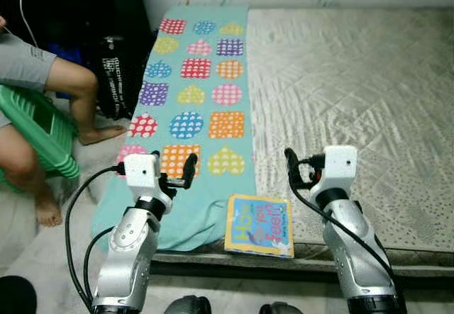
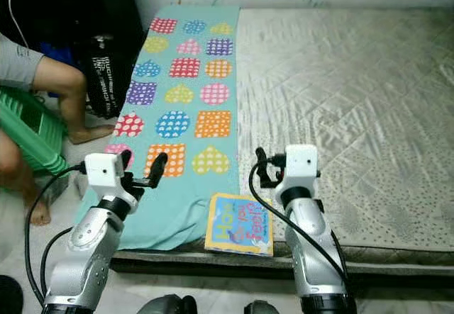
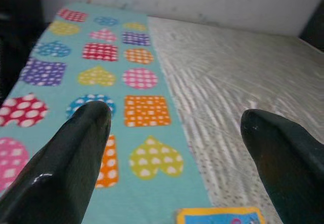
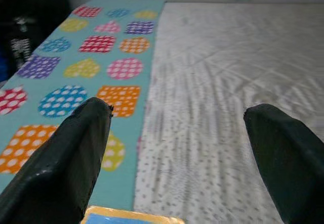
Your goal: Clean up the room
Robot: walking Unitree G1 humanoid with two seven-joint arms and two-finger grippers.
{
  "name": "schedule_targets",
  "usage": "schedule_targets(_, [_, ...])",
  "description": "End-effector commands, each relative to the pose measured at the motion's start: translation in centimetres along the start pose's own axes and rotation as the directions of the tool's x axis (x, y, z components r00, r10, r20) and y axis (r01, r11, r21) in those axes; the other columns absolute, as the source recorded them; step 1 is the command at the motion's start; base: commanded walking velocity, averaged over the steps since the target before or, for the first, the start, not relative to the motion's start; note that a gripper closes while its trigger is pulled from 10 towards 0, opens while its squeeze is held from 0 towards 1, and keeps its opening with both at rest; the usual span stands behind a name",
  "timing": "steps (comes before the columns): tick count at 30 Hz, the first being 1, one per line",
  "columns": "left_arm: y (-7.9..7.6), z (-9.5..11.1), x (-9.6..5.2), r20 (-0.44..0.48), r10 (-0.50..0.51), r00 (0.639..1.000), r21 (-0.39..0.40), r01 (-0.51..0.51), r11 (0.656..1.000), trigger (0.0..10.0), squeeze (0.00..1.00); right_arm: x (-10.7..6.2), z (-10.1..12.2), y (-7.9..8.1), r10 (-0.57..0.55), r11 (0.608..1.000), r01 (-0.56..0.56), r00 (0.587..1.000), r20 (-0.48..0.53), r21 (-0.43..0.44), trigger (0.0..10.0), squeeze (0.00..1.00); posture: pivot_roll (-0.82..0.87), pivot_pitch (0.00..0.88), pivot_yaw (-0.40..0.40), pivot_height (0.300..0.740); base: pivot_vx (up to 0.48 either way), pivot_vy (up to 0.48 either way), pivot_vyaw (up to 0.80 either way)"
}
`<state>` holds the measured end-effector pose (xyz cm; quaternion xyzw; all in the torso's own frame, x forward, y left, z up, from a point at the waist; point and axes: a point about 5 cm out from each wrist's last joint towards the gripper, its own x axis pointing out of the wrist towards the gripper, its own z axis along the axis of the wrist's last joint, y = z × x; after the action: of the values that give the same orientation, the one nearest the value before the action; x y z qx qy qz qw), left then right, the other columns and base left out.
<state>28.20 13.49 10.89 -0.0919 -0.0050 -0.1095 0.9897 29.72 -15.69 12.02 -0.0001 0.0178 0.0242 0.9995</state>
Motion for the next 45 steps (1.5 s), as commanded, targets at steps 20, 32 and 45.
schedule_targets(20, [0.8,0.0,-0.4,-0.01,0.026,1.0,0.052,-0.025,0.998,10.0,0.0,-0.5,-0.3,0.0,-0.005,1.0,0.006,1.0,-0.013,0.004,10.0,0.0,-0.04,0.186,0.064,0.74,0.0,0.0,-0.23])
schedule_targets(32, [4.0,0.4,-1.4,-0.01,0.141,0.99,0.097,-0.14,0.985,10.0,0.0,-1.3,-0.8,-0.1,-0.009,1.0,0.01,1.0,-0.018,0.007,10.0,0.0,-0.02,0.228,0.064,0.74,0.0,0.0,-0.29])
schedule_targets(45, [4.5,1.3,-2.2,0.037,0.184,0.982,0.117,-0.187,0.975,10.0,0.0,-2.5,-1.0,-0.8,-0.052,0.998,0.052,0.999,-0.005,0.03,10.0,0.0,-0.02,0.259,0.082,0.74,0.0,0.0,0.0])
